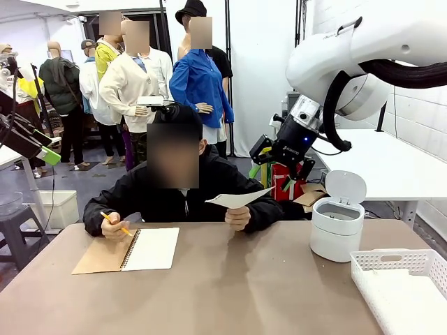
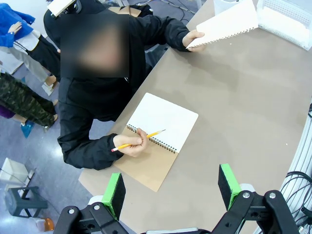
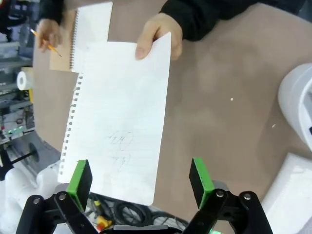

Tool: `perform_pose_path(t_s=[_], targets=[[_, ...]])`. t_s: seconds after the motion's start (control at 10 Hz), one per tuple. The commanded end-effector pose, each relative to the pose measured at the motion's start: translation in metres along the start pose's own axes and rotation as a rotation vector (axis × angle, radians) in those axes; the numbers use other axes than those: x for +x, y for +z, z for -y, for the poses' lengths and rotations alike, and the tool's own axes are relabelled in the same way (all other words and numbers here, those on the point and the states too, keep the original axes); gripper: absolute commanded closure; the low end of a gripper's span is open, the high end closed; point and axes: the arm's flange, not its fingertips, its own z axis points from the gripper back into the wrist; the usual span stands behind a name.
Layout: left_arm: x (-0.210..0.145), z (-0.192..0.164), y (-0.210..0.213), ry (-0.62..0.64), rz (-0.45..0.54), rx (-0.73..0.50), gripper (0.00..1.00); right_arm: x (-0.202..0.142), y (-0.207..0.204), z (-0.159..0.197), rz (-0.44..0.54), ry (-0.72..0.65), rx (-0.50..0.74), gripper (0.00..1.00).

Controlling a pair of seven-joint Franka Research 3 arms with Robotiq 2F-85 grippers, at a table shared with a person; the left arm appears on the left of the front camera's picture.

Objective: Sort the paper based on its condition.
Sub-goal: If a person hands you a paper, place it in the Organizing basket , and if it's crumpled, put it in the Trash can.

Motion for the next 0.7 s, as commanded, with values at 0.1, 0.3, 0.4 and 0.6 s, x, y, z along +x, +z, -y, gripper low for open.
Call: perform_pose_path(t_s=[0.1, 0.3, 0.4, 0.6], targets=[[-0.001, -0.001, 0.001, 0.001, 0.007, -0.006, 0.0, 0.046, -0.028, 0.025, -0.097, -0.283, 0.188, 0.0], [-0.001, -0.001, 0.001, 0.001, 0.007, -0.006, 0.0, 0.057, -0.044, 0.039, -0.143, -0.378, 0.237, 0.0], [-0.001, -0.001, 0.001, 0.001, 0.007, -0.006, 0.0, 0.063, -0.05, 0.044, -0.157, -0.414, 0.267, 0.0], [-0.001, -0.001, 0.001, 0.001, 0.007, -0.006, 0.0, 0.065, -0.061, 0.051, -0.207, -0.502, 0.329, 0.0]])
